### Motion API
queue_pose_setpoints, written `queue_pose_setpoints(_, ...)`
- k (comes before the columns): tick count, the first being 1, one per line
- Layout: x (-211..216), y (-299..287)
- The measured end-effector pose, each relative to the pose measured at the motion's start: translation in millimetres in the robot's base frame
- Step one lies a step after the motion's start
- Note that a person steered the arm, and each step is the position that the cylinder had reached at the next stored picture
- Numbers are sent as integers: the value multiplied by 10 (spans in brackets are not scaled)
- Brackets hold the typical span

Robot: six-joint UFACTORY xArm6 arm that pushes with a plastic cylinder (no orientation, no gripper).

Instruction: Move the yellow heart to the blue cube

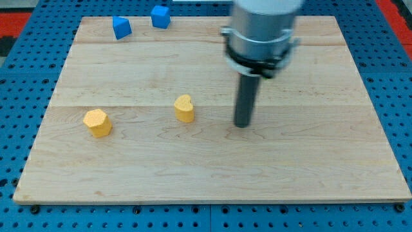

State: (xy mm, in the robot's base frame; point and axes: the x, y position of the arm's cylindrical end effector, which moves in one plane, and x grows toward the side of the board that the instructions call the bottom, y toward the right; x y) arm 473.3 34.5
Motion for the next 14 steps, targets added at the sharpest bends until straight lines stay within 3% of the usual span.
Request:
queue_pose_setpoints(1, -252, -438)
queue_pose_setpoints(2, 207, -386)
queue_pose_setpoints(3, 7, -890)
queue_pose_setpoints(4, -659, -1136)
queue_pose_setpoints(5, -608, -1012)
queue_pose_setpoints(6, -838, -1043)
queue_pose_setpoints(7, -412, -1062)
queue_pose_setpoints(10, -475, 186)
queue_pose_setpoints(11, -780, 299)
queue_pose_setpoints(12, -1145, -454)
queue_pose_setpoints(13, -980, -570)
queue_pose_setpoints(14, -544, -435)
